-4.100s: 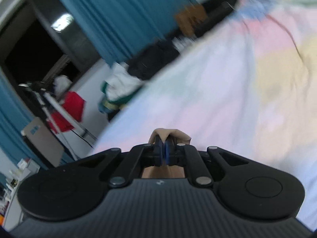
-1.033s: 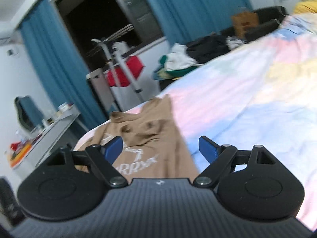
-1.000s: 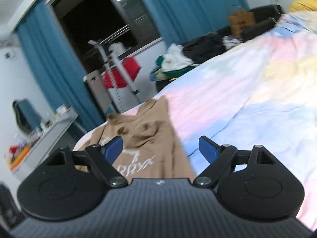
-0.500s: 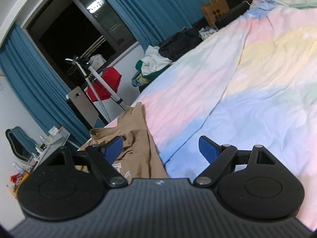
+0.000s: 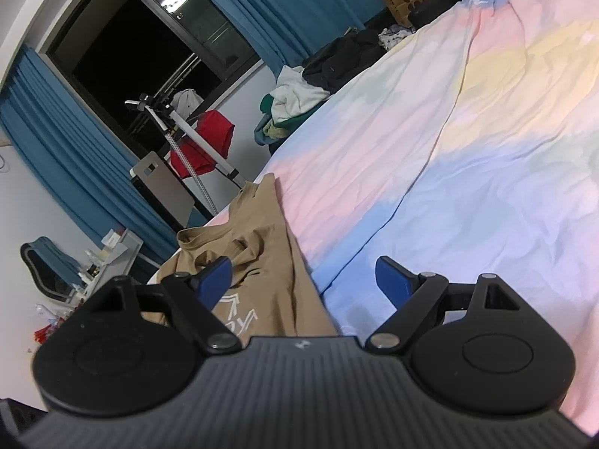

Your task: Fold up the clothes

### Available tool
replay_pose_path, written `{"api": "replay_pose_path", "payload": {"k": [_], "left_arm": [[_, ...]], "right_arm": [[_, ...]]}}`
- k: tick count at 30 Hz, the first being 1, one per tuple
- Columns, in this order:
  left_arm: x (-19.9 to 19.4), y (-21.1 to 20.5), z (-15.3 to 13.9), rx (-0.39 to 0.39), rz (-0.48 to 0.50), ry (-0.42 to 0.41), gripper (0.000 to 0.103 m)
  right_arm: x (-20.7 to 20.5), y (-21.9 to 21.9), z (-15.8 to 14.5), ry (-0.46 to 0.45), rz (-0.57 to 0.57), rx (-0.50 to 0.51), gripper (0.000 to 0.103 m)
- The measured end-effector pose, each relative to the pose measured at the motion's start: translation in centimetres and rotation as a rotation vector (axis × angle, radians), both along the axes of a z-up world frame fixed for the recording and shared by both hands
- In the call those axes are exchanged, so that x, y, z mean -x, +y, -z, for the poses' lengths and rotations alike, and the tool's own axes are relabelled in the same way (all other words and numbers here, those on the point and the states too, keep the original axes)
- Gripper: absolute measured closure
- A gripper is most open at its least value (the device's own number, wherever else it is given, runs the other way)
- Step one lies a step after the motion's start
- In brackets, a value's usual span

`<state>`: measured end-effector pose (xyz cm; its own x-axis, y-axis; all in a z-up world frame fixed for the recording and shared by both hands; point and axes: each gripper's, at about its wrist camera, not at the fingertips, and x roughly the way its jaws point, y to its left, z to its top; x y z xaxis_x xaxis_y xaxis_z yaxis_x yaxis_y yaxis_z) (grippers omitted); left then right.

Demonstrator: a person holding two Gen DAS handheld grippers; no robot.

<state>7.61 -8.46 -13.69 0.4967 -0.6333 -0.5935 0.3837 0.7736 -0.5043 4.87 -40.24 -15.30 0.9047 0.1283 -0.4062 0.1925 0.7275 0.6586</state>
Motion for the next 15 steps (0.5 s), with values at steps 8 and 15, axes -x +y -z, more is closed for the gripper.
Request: {"api": "replay_pose_path", "payload": {"k": [8,15], "left_arm": [[-0.6,-4.6,2.1,-0.061,0.008,-0.016,0.04],[-1.6,-6.7,4.0,-0.135,0.003,-0.027,0.093]], "right_arm": [[0.4,0.2,-0.4,-0.007,-0.01,0.011,0.018],[-0.1,-0.3,0.4,0.021,0.002,-0.007,0.018]]}}
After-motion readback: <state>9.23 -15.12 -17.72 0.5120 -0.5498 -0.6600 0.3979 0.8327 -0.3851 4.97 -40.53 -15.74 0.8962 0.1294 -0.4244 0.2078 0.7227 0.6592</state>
